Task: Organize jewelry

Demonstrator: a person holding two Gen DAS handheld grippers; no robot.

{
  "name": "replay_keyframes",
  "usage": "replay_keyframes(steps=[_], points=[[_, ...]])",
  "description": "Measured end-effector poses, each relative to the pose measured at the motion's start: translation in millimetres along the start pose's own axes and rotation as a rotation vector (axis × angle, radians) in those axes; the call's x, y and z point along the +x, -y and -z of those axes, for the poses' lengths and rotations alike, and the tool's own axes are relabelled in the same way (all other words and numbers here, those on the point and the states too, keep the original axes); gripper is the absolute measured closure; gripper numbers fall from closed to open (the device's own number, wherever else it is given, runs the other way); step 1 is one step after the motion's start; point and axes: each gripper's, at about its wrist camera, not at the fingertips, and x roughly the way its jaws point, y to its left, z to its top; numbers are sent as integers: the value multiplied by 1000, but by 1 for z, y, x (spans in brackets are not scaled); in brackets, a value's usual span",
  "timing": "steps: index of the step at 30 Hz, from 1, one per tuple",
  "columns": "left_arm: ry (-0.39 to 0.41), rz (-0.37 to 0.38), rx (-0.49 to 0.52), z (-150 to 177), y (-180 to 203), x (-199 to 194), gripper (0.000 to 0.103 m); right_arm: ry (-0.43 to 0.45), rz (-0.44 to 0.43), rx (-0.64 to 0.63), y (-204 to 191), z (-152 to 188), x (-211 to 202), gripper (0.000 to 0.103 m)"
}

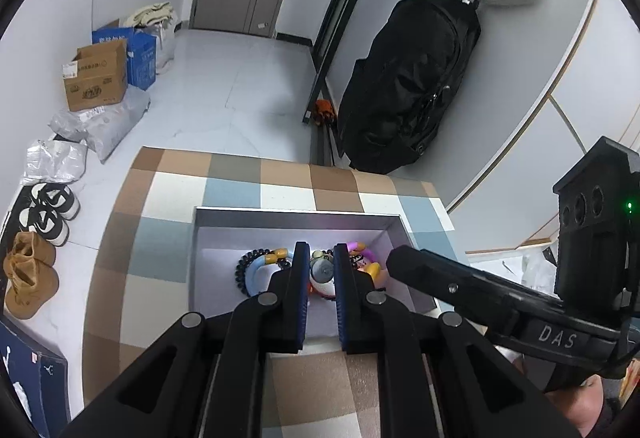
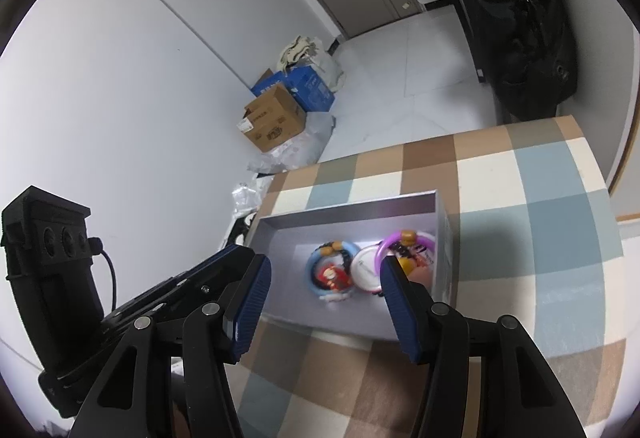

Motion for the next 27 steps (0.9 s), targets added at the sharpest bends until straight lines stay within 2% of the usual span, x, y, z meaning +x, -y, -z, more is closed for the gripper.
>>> replay_keyframes(steps=[7,13,19,20,22,23,24,27], points=[[-57,30,-65,-7,-8,15,96,-9,5,64,17,-12,12,47],[-97,85,-126,-11,-14,25,96,-4,20,80,26,-18,14,46],[-64,92,-156,-16,-15,25,95,2,15,82,29,-22,14,45],[-66,90,-158,-17,-15,25,93,4,15,84,29,-22,13,43],[-98,86,-171,-18,-16,29,74,14,12,91,31,-23,10,39],[-126,83,-184,-18,-16,32,51,22,12,93,31,-24,9,37],[-132,69,-199,-17,-16,32,44,34,13,96,32,-24,7,36],[-103,83,-162,-17,-10,23,44,64,24,103,33,-24,0,30]])
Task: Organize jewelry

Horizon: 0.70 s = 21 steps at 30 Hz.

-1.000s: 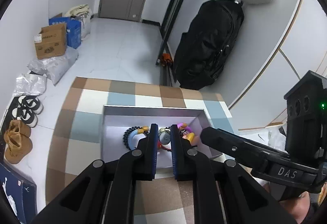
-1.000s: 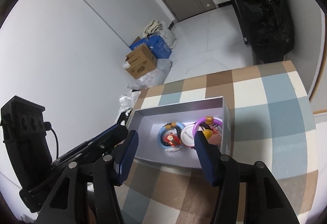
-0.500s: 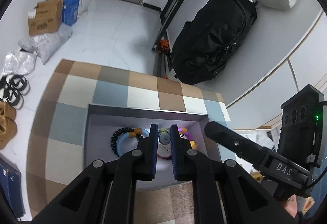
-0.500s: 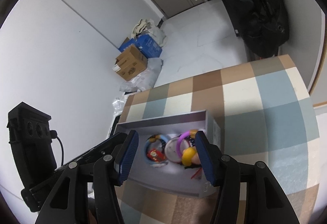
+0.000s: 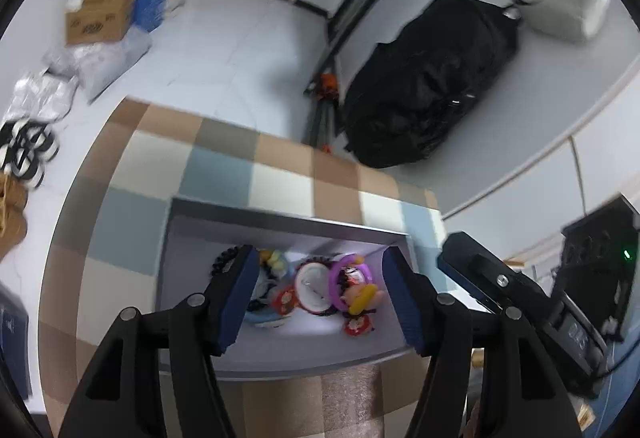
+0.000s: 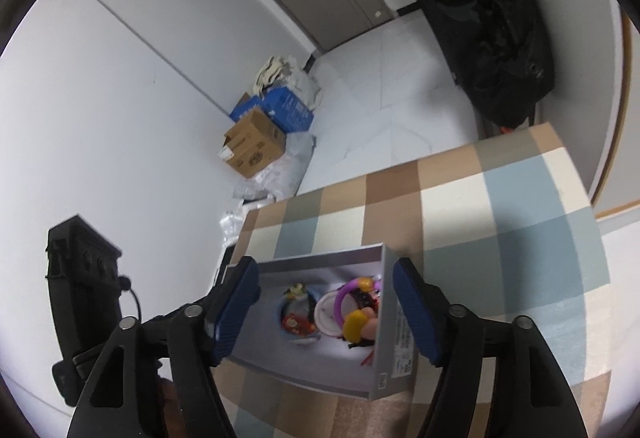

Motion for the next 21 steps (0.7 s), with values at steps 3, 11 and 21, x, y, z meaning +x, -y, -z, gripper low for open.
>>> replay_keyframes(steps=[3,11,21], points=[[13,-23,27,2,4,-4,41,8,-12,8,0,0,-3,28],[89,-86,53,11,7,-21,37,45,2,-71,-12,7,-18,17],[314,-200,129,24,13,-65,24,156,13,-167,-28,23,-51,2]])
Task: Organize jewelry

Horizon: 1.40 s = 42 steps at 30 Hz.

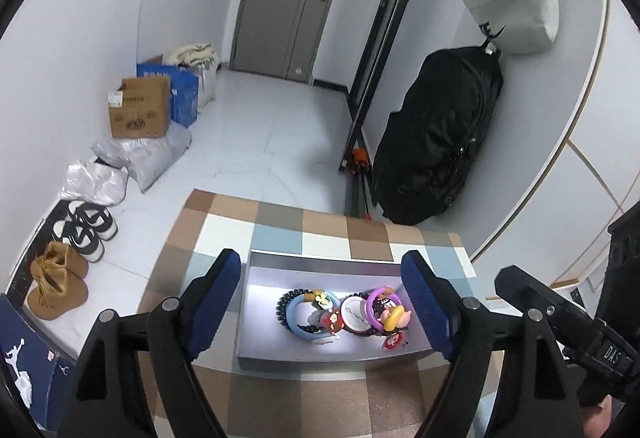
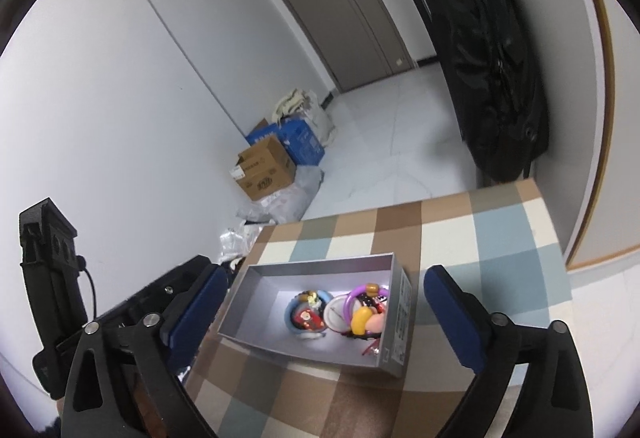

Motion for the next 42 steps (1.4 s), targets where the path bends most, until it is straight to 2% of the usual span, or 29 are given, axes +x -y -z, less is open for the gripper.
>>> replay_keyframes(steps=[4,6,8,14,26,42], points=[[42,-11,6,4,-2,-11,23,41,1,-37,-6,6,-14,0],[58,-31,6,5,-3,-16,15,55,6,-57,-9,9,-19,0],[85,-45,9,8,-2,-22,11,68,9,-82,-12,13,-25,0],[134,-69,33,16,1,-39,10,95,14,-131,-21,23,-38,0],[146,-104,43,22,3,-49,9,109,23,-194,-30,31,-46,0],[133,-100,48,23,7,-49,9,99,29,-209,-30,32,-46,0]])
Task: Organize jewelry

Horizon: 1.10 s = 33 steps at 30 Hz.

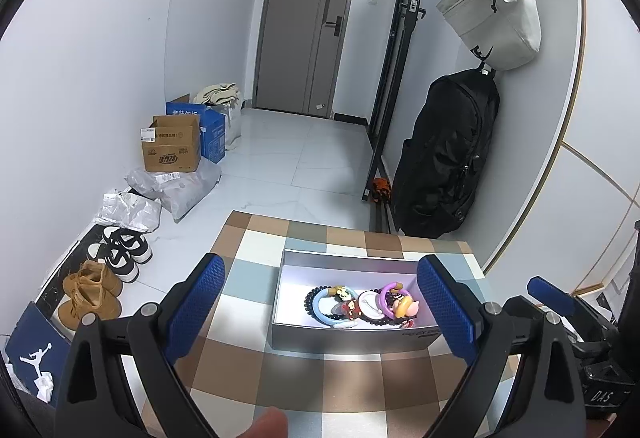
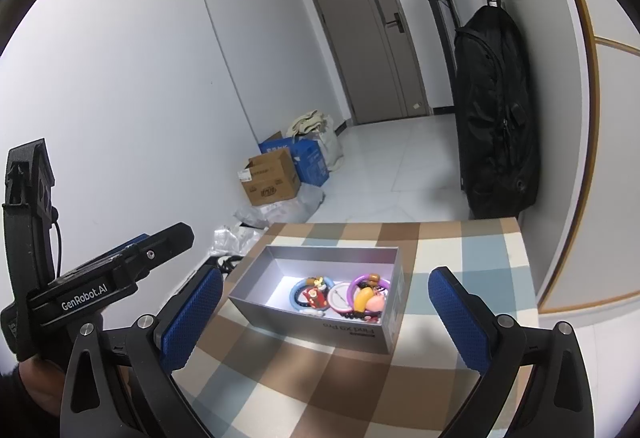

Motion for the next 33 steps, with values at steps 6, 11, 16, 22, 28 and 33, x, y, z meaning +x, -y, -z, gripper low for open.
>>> replay_keyframes(steps=[6,11,16,22,28,33], points=[[4,0,1,0,-1,-1,9,-3,0,0,0,0,0,0],[-10,2,-3,1,-1,0,9,-6,1,-4,0,0,1,0],[-15,7,-1,0,0,0,9,-8,2,0,0,1,2,0],[-19,7,0,1,0,2,9,-13,3,4,1,2,3,0],[-17,9,-1,1,0,2,9,-15,7,6,2,3,3,0],[-20,12,-1,1,1,3,9,-16,7,11,4,3,3,0]])
